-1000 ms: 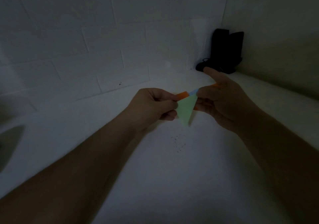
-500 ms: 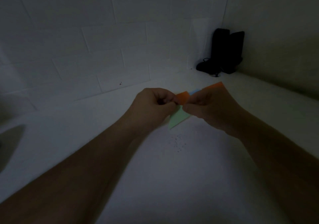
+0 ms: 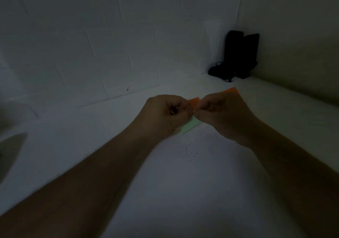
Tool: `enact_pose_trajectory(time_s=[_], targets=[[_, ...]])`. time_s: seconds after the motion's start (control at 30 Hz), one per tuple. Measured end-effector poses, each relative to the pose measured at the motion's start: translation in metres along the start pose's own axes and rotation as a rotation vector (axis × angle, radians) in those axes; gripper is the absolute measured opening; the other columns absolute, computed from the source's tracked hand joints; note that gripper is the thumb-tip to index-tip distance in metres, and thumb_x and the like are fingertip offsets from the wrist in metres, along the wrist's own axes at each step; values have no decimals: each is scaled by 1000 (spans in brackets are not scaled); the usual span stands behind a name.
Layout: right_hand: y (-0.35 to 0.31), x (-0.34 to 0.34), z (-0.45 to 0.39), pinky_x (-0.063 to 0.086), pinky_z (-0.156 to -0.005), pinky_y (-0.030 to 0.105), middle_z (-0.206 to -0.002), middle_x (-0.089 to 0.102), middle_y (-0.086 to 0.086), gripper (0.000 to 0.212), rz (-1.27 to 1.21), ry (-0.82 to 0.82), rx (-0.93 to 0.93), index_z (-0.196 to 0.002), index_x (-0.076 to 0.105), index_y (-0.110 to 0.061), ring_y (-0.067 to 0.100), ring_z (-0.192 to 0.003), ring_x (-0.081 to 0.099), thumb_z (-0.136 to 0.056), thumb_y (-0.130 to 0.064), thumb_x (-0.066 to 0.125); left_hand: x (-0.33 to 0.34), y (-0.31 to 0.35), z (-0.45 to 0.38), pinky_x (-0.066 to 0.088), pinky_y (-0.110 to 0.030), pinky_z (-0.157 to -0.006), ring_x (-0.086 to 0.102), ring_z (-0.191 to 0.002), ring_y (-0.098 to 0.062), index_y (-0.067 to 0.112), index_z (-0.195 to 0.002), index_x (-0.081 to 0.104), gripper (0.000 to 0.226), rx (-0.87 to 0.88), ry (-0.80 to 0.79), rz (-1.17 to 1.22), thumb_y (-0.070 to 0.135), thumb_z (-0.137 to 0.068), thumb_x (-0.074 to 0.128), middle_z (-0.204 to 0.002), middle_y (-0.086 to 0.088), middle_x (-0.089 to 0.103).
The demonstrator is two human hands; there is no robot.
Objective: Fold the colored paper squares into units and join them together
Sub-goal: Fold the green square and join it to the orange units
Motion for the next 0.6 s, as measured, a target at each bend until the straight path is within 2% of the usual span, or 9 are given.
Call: enact_pose_trajectory(time_s=[0.07,0.13,0.23,0.33,0.4,0.43,0.5,0.53,0.6], targets=[[0,-1,0,46,-56,23,-65,68,-6,14,19,7,5,-73,74,-23,9,-60,61,-84,-16,77,-1,-1,-1,50,-26,-61,67,-65,-6,22,-89,80,8,-29,26,60,22,-94,74,-76,10,75],[1,-2,-2,47,-58,26,-66,68,-2,15,-1,13,31,-72,73,-25,12,-61,61,-85,-17,75,0,-1,0,52,-34,-59,69,-64,-18,22,-87,80,6,-43,63,127,23,-92,76,-78,-1,77],[0,-3,-3,51,-62,30,-66,68,-3,16,-59,15,70,-72,73,-25,12,-63,62,-86,-17,74,-1,1,1,41,-23,-52,52,-53,-7,18,-83,79,9,-54,64,177,21,-91,77,-78,-12,74],[0,-1,-1,46,-55,23,-62,66,-10,15,-8,-36,75,-73,73,-23,3,-56,57,-86,-16,74,-3,0,-1,39,-24,-53,47,-54,-8,14,-83,77,11,-79,-9,156,22,-92,76,-73,-12,71],[0,1,0,41,-48,20,-58,64,-9,16,13,-68,90,-74,72,-23,3,-50,53,-86,-14,74,-3,-1,-1,42,-26,-57,47,-55,-10,10,-84,75,15,-103,-40,140,22,-92,75,-69,-8,67],[1,1,0,42,-49,23,-59,65,-6,16,5,-62,98,-73,72,-23,8,-50,54,-86,-13,74,-3,-1,0,45,-30,-58,51,-56,-14,8,-84,75,16,-107,-43,135,22,-92,75,-70,-10,67],[2,-1,-2,47,-57,31,-66,69,0,15,-20,-17,112,-73,73,-22,24,-59,61,-84,-13,75,-4,0,-1,55,-45,-66,64,-66,-35,12,-85,79,14,-107,-10,162,23,-92,75,-78,-13,74],[2,-3,-3,49,-59,31,-68,69,1,13,-29,6,120,-73,73,-21,23,-63,63,-84,-13,76,-5,-1,-1,57,-49,-70,68,-74,-40,15,-85,81,12,-117,21,195,22,-92,75,-82,-14,76],[2,-6,-4,50,-62,27,-70,70,-1,12,-33,18,128,-74,73,-20,11,-62,63,-84,-14,76,-6,-3,-4,53,-42,-65,64,-67,-31,18,-83,81,11,-131,63,227,19,-92,75,-85,-16,76]])
Point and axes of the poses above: each hand's wrist, its own z-axis away from the middle knuckle, its own x-axis out of the palm, y = z × x, the point moved 1 cm from there along -z, towards the middle knuckle
